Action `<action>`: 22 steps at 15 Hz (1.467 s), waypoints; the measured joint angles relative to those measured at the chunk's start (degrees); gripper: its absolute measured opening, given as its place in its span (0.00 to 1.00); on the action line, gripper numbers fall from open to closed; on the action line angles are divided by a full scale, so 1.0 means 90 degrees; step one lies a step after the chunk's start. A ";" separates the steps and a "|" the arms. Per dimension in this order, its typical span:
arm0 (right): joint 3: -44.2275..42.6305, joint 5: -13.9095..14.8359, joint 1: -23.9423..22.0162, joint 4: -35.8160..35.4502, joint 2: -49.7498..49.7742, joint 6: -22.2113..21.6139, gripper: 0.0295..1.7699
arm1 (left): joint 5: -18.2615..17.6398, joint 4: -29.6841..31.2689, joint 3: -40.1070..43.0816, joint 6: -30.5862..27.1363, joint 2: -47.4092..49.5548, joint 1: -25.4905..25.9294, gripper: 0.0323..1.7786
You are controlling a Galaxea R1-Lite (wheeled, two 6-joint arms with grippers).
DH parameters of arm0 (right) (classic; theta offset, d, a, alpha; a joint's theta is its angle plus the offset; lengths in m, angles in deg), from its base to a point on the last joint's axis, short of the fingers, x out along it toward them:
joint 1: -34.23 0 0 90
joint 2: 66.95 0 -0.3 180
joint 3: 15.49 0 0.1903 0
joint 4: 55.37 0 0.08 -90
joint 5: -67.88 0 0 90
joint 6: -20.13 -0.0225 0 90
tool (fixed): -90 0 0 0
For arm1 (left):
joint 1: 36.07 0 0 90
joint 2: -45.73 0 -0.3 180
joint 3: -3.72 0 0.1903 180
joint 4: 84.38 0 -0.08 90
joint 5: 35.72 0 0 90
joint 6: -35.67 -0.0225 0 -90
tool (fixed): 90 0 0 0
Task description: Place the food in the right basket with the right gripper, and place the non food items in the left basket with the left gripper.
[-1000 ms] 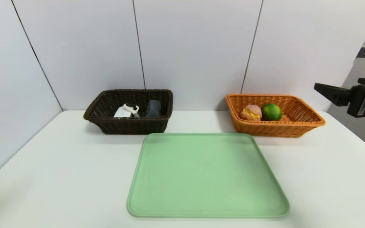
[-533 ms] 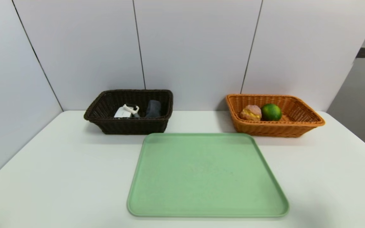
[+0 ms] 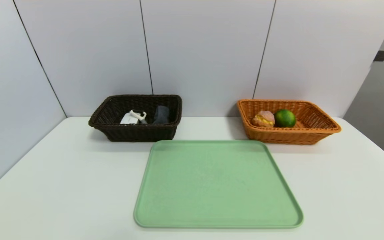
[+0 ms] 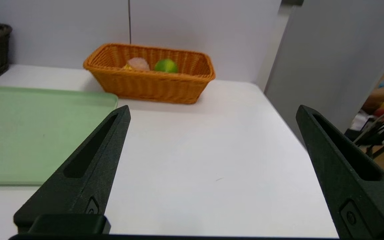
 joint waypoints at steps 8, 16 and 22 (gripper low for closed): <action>0.1936 -0.1132 -0.0045 -0.2611 0.0538 0.0624 0.97 | -0.0138 0.2995 0.1783 -0.0332 0.0152 0.0003 0.95; 0.2006 -0.0978 -0.0043 -0.0389 0.0546 -0.0425 0.97 | -0.1567 0.0945 0.1936 -0.0167 0.0152 0.0003 0.95; 0.2009 -0.0951 -0.0043 -0.0396 0.0546 -0.0596 0.97 | -0.1544 0.0943 0.1936 0.0115 0.0149 0.0003 0.95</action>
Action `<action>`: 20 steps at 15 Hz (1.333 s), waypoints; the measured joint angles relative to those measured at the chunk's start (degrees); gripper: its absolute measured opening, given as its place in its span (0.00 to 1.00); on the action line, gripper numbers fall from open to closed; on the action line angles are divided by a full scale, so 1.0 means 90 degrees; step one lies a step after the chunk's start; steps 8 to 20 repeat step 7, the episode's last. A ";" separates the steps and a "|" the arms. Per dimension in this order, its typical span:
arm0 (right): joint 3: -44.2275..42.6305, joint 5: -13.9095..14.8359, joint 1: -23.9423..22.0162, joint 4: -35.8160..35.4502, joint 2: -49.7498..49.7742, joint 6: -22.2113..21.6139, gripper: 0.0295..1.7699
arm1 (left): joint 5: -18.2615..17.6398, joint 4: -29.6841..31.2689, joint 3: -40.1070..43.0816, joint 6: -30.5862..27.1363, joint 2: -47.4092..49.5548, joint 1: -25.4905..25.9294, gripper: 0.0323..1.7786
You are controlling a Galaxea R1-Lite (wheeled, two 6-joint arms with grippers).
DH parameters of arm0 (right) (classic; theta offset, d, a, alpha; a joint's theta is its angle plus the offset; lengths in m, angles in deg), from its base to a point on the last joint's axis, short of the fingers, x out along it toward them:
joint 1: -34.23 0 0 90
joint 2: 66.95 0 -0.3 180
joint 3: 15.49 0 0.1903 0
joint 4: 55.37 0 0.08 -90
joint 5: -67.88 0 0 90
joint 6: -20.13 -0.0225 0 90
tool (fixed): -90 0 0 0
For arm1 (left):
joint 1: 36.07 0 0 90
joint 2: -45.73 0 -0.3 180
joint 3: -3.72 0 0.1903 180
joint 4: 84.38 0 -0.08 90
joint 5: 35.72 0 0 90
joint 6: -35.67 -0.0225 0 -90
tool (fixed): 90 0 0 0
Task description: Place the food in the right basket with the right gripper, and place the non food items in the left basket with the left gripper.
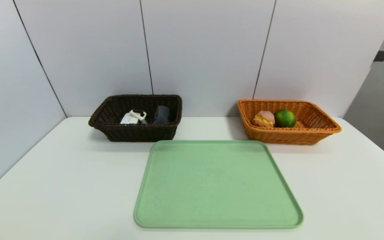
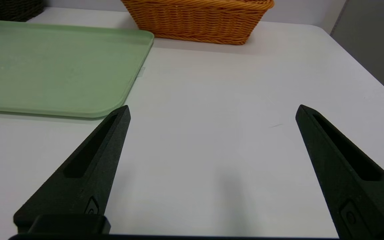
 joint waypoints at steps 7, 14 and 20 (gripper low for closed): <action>0.0000 0.0135 0.0000 -0.0012 0.0000 -0.0065 0.97 | 0.0020 0.0005 0.0000 0.0000 0.0000 0.0000 0.95; 0.0000 0.0135 0.0000 -0.0012 0.0000 -0.0065 0.97 | 0.0020 0.0005 0.0000 0.0000 0.0000 0.0000 0.95; 0.0000 0.0135 0.0000 -0.0012 0.0000 -0.0065 0.97 | 0.0020 0.0005 0.0000 0.0000 0.0000 0.0000 0.95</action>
